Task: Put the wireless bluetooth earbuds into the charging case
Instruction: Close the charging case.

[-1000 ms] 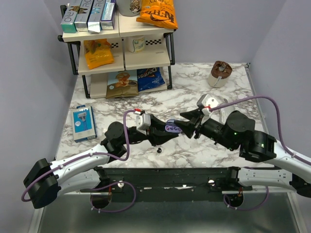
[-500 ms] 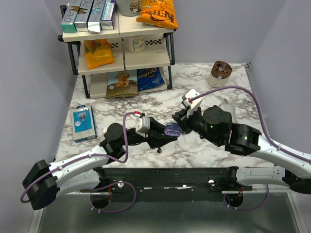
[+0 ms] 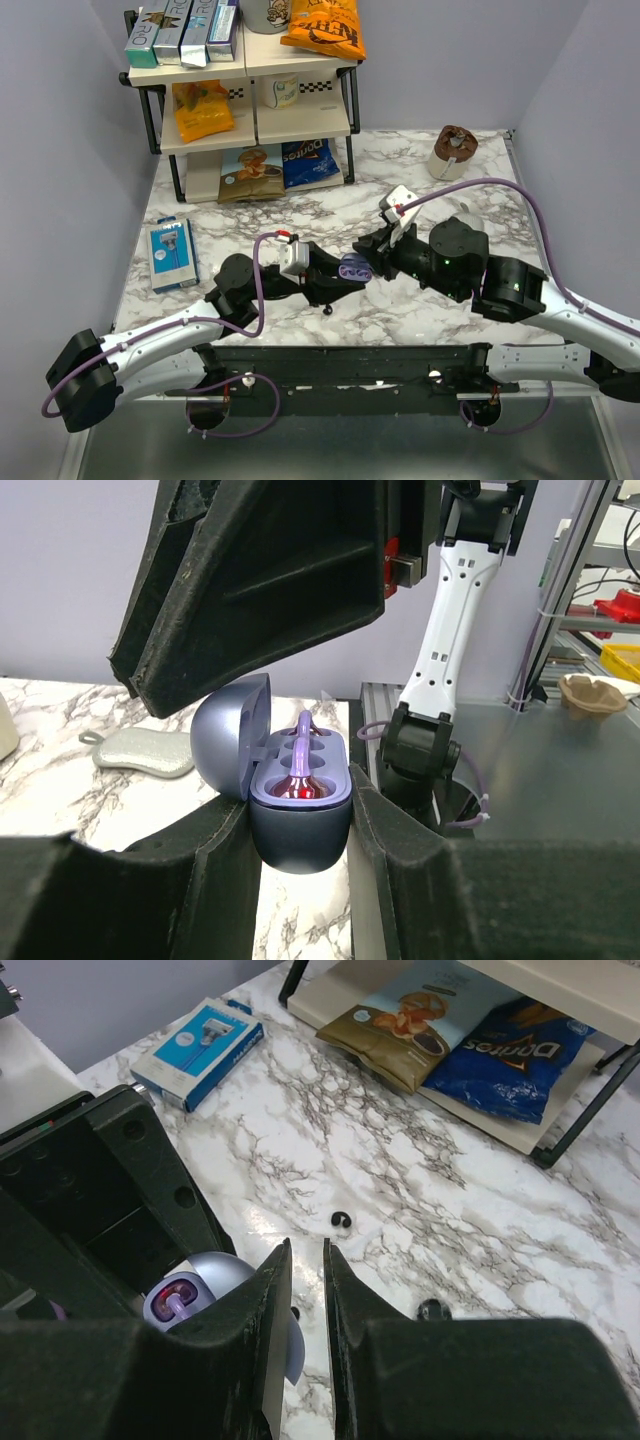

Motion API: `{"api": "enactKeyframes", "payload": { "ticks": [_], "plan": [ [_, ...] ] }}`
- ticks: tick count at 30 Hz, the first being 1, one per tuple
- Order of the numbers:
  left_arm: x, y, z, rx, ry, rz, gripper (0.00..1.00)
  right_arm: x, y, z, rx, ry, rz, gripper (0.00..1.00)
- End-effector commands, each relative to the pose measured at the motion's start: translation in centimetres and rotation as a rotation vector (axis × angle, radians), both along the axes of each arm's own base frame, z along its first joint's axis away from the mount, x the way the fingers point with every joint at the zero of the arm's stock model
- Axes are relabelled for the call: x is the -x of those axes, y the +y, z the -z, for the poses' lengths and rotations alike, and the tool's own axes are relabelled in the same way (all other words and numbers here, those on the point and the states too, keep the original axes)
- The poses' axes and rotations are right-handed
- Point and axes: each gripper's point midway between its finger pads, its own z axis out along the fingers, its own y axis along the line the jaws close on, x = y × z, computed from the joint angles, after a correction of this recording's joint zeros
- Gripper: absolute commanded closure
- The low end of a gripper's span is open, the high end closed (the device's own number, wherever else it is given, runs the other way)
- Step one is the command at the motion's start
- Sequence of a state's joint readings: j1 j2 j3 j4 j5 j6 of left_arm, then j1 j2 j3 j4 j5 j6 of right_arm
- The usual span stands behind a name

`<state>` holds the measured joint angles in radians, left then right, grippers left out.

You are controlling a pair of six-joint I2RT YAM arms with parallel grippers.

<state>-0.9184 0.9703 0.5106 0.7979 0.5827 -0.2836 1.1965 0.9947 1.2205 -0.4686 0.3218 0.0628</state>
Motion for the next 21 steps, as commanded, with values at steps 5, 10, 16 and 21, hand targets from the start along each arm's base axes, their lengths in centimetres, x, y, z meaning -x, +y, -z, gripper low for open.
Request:
{"api": "enactKeyframes", "payload": {
  "ticks": [5,10,16,21],
  "plan": [
    [-1.0,0.6,-2.4,0.071,-0.054,-0.082,1.00,1.6,0.4,1.8,0.059,0.046,-0.096,0.73],
    [-1.6,0.9,-2.7,0.083,-0.059,-0.122,1.00,2.2,0.8,2.4,0.081,0.066,-0.134,0.74],
    [-1.9,1.2,-3.4,0.102,-0.070,-0.147,1.00,2.6,0.9,3.1,0.099,0.088,-0.154,0.75],
    [-2.5,1.4,-3.5,0.110,-0.071,-0.182,1.00,2.9,0.9,3.4,0.106,0.097,-0.168,0.76]
  ]
}}
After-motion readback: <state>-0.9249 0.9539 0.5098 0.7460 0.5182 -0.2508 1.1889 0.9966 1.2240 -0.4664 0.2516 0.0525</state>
